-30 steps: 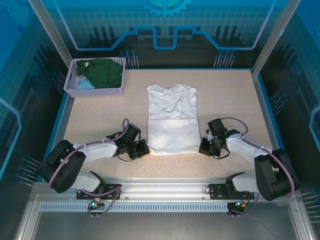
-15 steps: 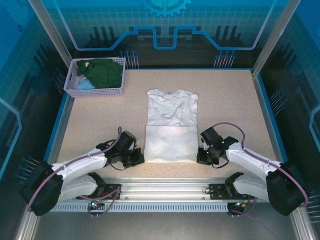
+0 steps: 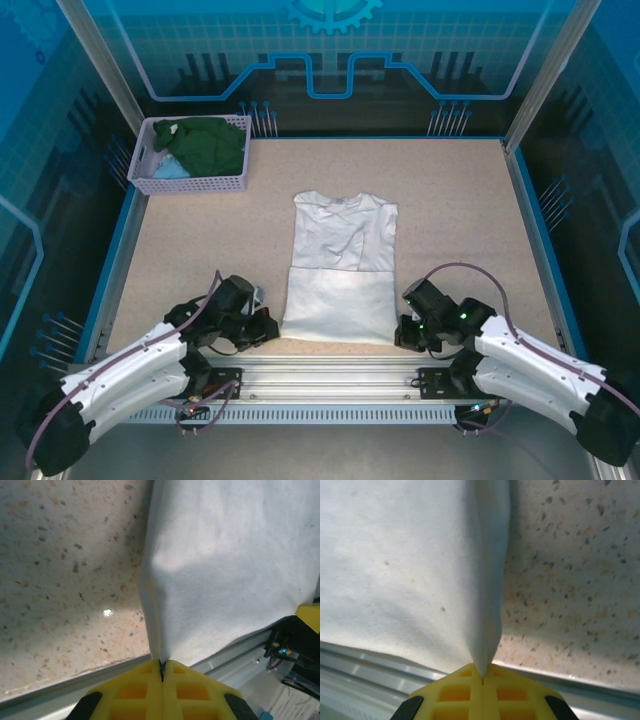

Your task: Fold and stack the t-shirts

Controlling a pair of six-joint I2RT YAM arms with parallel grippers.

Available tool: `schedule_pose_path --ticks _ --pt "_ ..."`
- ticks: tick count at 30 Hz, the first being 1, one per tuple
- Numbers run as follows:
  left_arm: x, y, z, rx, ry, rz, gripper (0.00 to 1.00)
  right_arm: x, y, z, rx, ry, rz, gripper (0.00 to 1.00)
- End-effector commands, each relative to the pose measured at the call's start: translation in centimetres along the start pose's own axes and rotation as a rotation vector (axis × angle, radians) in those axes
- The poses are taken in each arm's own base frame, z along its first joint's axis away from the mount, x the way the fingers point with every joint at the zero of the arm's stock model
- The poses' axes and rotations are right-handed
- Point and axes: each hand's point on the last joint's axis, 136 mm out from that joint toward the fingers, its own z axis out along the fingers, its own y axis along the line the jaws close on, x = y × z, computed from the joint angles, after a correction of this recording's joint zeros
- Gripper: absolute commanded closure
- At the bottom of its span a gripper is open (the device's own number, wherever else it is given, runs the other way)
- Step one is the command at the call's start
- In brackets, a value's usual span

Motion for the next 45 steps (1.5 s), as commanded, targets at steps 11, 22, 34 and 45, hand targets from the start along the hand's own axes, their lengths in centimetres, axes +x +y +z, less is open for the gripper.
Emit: schedule_pose_path --ticks 11,22,34,45 --pt "-2.6 -8.1 -5.0 0.084 -0.07 0.091 1.0 -4.0 2.8 -7.8 0.013 -0.228 0.048 1.0" --pt "-12.8 -13.8 -7.4 0.156 -0.179 0.073 1.0 -13.6 5.8 -11.2 -0.054 -0.318 0.115 1.0" --pt "-22.8 -15.1 -6.1 0.155 -0.234 -0.012 1.0 -25.1 7.1 -10.1 -0.071 -0.295 0.168 1.0" --pt "-34.9 -13.7 -2.4 0.119 -0.251 -0.153 1.0 -37.1 7.5 -4.8 -0.063 -0.224 0.257 0.99"
